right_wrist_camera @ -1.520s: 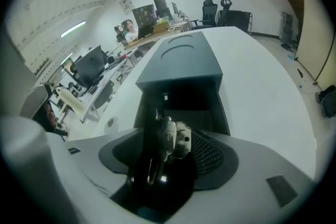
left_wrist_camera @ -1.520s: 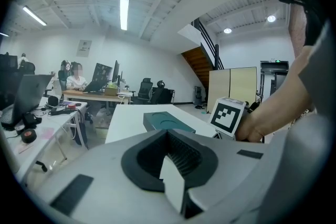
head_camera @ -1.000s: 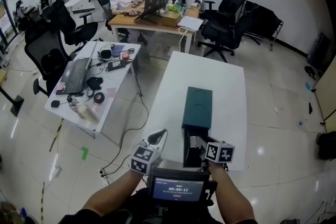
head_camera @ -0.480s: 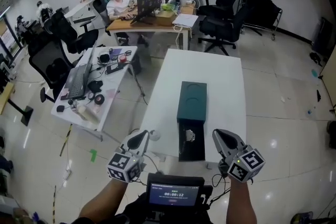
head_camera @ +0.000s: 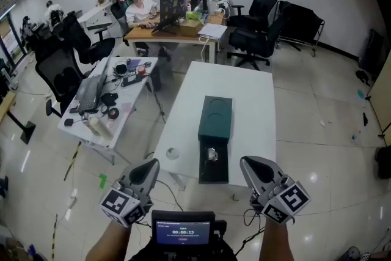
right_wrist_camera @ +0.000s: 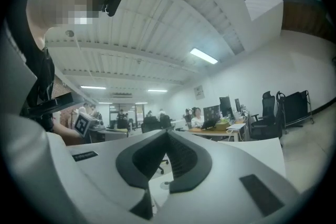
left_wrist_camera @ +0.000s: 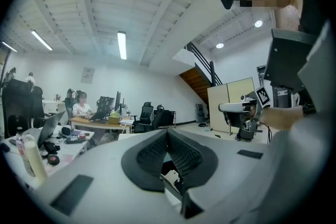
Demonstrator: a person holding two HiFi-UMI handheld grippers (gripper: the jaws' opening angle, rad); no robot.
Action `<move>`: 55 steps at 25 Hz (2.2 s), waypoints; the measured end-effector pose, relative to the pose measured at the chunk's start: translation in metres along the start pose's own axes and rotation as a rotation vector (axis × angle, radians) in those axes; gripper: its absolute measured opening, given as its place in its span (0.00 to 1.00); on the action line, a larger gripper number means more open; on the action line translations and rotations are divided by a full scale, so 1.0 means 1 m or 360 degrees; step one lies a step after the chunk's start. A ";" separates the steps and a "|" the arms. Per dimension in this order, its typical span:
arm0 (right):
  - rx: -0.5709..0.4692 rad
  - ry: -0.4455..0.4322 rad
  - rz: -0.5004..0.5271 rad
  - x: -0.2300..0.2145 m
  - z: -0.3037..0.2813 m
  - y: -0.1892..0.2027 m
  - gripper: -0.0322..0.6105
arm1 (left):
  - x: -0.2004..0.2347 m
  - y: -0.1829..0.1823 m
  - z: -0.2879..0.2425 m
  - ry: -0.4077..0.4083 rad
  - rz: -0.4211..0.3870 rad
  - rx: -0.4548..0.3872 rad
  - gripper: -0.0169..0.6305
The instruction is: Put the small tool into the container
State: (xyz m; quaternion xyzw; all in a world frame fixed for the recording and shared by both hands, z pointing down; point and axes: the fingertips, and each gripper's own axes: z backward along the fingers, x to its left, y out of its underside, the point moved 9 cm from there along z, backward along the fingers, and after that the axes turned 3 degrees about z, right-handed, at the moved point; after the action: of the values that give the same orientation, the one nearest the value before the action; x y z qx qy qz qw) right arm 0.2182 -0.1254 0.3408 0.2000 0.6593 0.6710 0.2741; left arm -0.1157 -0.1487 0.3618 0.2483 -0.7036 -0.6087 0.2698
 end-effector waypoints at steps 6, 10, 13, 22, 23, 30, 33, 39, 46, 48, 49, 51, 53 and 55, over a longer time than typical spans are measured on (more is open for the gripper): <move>-0.0081 0.0049 -0.0004 0.114 0.023 -0.014 0.06 | -0.006 -0.002 0.109 -0.0027 0.0016 -0.0088 0.04; -0.0094 0.0064 -0.0013 0.213 0.034 -0.014 0.06 | -0.007 0.006 0.203 0.0027 0.0018 -0.0110 0.04; -0.0119 0.0122 0.0000 0.284 0.052 -0.012 0.06 | -0.010 0.017 0.276 0.0071 -0.0008 -0.0107 0.04; -0.0055 0.0272 0.0108 0.449 0.117 -0.005 0.06 | -0.039 0.061 0.420 0.0206 0.0097 -0.0075 0.04; -0.0051 0.0287 0.0112 0.461 0.127 -0.006 0.06 | -0.045 0.061 0.430 0.0226 0.0095 -0.0079 0.04; -0.0069 0.0347 0.0148 0.515 0.192 -0.018 0.06 | -0.102 0.049 0.481 0.0321 0.0023 -0.0158 0.04; -0.0099 0.0355 0.0162 0.528 0.225 -0.019 0.06 | -0.130 0.048 0.495 0.0339 0.0000 -0.0162 0.04; -0.0120 0.0316 0.0158 0.533 0.307 -0.020 0.06 | -0.214 0.048 0.502 0.0322 -0.0015 -0.0166 0.04; -0.0075 0.0253 0.0181 0.517 0.413 -0.036 0.06 | -0.341 0.043 0.492 0.0321 0.0000 -0.0154 0.04; -0.0082 0.0244 0.0150 0.508 0.448 -0.042 0.06 | -0.378 0.039 0.489 0.0317 0.0014 -0.0149 0.04; -0.0085 0.0233 0.0136 0.504 0.462 -0.044 0.06 | -0.393 0.037 0.488 0.0310 0.0021 -0.0144 0.04; -0.0089 0.0210 0.0124 0.496 0.482 -0.047 0.06 | -0.416 0.035 0.488 0.0293 0.0029 -0.0136 0.04; -0.0095 0.0208 0.0131 0.491 0.491 -0.047 0.06 | -0.427 0.037 0.488 0.0279 0.0036 -0.0138 0.04; -0.0101 0.0228 0.0135 0.490 0.494 -0.046 0.06 | -0.432 0.039 0.489 0.0283 0.0044 -0.0125 0.04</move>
State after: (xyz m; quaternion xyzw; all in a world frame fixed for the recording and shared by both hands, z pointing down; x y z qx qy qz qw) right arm 0.1570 0.5659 0.2742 0.1705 0.6467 0.7150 0.2037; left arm -0.1344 0.5026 0.3117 0.2809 -0.6557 -0.6076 0.3491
